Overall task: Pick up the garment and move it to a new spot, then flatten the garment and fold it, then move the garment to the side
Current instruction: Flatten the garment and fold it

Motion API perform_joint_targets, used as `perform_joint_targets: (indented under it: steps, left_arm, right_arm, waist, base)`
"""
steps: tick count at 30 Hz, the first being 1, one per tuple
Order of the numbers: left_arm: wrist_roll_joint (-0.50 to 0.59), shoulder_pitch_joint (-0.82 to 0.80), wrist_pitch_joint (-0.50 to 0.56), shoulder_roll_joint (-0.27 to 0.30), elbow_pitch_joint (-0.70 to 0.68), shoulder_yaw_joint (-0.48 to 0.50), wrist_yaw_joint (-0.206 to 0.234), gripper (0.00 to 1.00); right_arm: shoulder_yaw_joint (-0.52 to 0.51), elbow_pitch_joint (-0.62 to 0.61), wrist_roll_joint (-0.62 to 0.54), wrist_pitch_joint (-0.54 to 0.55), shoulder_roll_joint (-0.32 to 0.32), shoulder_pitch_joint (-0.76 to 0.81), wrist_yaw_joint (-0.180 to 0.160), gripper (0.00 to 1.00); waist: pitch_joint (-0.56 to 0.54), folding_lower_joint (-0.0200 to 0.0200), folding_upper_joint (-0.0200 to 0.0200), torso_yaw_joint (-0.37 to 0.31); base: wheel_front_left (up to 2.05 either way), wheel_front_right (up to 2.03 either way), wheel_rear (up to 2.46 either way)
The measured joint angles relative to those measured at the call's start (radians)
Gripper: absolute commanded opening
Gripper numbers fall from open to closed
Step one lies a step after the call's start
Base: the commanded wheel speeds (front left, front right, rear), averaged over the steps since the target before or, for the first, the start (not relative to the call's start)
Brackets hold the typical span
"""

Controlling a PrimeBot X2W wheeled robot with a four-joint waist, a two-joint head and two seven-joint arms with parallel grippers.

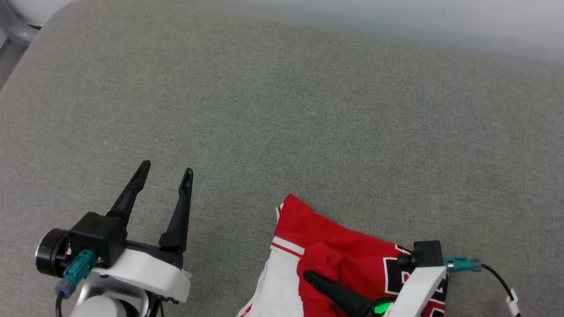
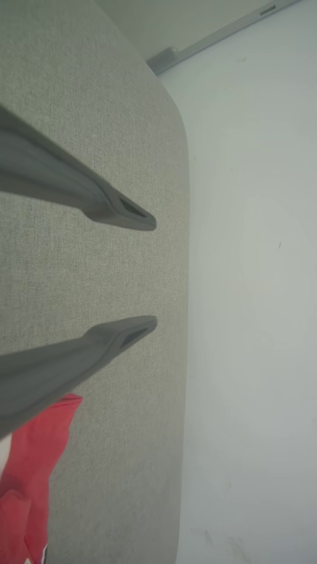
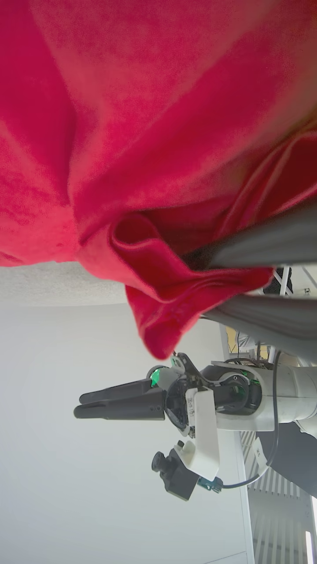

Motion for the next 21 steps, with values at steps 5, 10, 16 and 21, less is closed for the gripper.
perform_joint_targets:
  steps: [5,10,16,21]
  left_arm:
    - [0.004,-0.007,-0.008,-0.013,0.023,0.006,-0.012,1.0]
    - [0.011,-0.008,-0.01,-0.018,0.038,0.013,-0.024,1.0]
    - [0.017,0.003,-0.01,-0.018,0.045,0.014,-0.022,1.0]
    - [0.026,0.017,-0.01,-0.019,0.046,0.03,0.001,1.0]
  right_arm:
    - [0.027,0.026,-0.016,-0.036,-0.001,-0.01,0.0,1.0]
    - [0.062,-0.044,-0.072,-0.105,-0.053,-0.053,0.0,1.0]
    - [0.028,-0.106,-0.25,-0.297,-0.13,-0.074,0.0,1.0]
    - [-0.074,-0.116,-0.426,-0.451,-0.147,-0.075,0.0,1.0]
  waist:
    - [0.005,0.0,0.0,-0.004]
    - [-0.024,0.0,0.0,-0.03]
    - [-0.064,-0.0001,0.0,-0.06]
    - [-0.088,-0.0001,0.0,-0.087]
  base:
    - [0.0,0.0,0.0]
    - [0.0,0.0,0.0]
    - [0.0,0.0,0.0]
    - [0.0,0.0,0.0]
